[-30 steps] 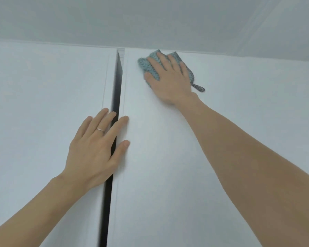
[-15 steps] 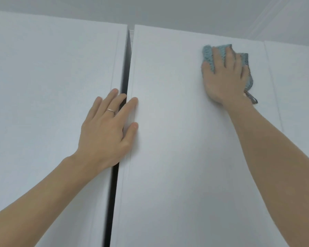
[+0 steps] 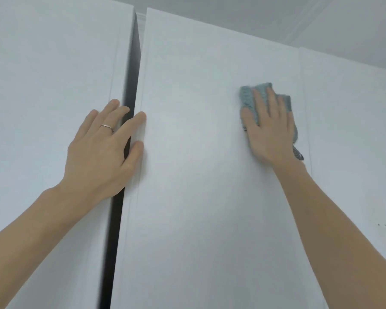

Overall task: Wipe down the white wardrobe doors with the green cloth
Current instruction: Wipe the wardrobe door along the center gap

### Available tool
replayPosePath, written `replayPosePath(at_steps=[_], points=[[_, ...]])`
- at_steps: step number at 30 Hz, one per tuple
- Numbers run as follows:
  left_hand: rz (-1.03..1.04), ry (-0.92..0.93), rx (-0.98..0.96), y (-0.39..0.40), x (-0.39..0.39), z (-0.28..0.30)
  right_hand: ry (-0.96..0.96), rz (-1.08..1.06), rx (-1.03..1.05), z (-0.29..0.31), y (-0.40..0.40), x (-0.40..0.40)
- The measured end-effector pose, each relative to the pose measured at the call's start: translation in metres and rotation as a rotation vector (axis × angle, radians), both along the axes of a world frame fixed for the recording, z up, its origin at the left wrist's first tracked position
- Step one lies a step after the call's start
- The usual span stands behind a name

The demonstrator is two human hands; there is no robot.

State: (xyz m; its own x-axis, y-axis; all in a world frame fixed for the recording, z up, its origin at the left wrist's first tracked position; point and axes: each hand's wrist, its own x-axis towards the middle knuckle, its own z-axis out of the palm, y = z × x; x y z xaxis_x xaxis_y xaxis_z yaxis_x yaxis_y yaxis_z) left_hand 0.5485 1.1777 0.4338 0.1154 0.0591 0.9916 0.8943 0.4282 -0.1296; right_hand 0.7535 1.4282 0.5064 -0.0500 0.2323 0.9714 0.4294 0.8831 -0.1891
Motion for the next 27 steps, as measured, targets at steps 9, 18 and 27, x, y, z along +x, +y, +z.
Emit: replayPosePath(at_steps=[9,18,27], points=[[-0.086,-0.071,-0.067,-0.013,0.003,-0.037,0.12,-0.063,-0.027,-0.04,-0.064,-0.056],[-0.182,-0.072,-0.108,-0.017,-0.007,-0.051,-0.134,-0.043,0.436,-0.084,-0.088,-0.076],[-0.149,-0.098,-0.143,-0.018,0.0,-0.072,0.218,-0.082,-0.212,-0.097,-0.005,-0.008]])
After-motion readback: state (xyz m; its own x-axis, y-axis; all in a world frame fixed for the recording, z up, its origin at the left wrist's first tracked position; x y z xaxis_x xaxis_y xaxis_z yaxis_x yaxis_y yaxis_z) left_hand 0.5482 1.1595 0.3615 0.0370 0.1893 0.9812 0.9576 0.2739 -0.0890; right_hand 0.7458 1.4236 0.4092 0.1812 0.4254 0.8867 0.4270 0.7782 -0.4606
